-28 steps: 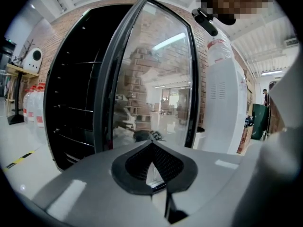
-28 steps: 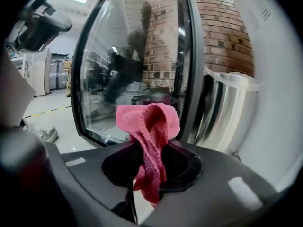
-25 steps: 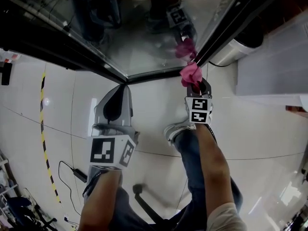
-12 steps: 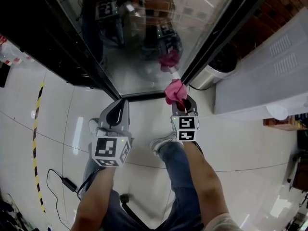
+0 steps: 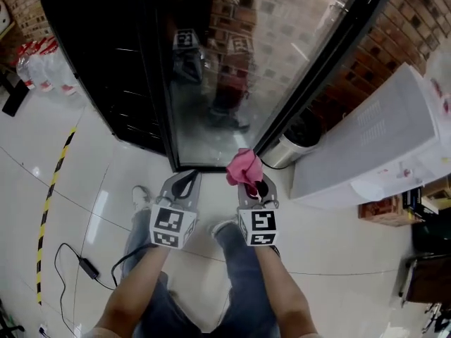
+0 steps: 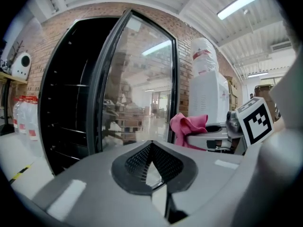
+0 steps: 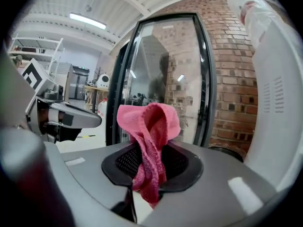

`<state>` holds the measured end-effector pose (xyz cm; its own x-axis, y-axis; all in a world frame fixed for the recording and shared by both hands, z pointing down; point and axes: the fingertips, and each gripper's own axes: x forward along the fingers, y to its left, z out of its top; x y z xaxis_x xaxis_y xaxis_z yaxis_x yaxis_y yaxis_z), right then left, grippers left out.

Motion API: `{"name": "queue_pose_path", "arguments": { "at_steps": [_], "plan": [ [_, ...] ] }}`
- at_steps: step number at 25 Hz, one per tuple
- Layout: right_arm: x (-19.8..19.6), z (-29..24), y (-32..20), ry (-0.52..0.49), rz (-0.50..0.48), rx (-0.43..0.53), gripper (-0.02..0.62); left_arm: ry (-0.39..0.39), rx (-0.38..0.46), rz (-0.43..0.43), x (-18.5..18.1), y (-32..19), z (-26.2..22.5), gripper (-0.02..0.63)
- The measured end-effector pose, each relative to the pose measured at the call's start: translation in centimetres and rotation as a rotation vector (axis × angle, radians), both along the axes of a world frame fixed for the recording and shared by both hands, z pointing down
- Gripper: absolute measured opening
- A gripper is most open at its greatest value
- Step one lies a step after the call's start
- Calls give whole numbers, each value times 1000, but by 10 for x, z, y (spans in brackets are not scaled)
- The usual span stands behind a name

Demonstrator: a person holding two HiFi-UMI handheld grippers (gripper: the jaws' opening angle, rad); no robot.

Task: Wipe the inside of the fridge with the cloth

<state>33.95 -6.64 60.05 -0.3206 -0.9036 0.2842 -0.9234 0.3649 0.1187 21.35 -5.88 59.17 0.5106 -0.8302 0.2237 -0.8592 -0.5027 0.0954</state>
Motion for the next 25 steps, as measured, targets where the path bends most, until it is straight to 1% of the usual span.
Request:
{"name": "queue_pose_path", "arguments": {
  "at_steps": [4,9,13,16,18,21,25],
  "plan": [
    [-26,-65,23,10,-48,59,102,-23,65,-22,-8,22,-65,-5],
    [-50,-146,72,8,-75,105,103,-2,74,-37,-16,74,-124,-5],
    [-86,-196,120,-30,-105,140,104,25,76,-55,-41,126,-161,-5],
    [-111,-222,160,-68,-121,150,104,67,85,-70,-63,165,-186,-5],
    [-128,-236,186,-86,-130,156,104,81,96,-82,-77,188,-204,-5],
    [-151,-249,231,-113,-145,159,104,64,112,-107,-93,229,-223,-5],
    [-167,-252,292,-132,-141,157,97,41,140,-129,-103,284,-231,-5]
  ]
}}
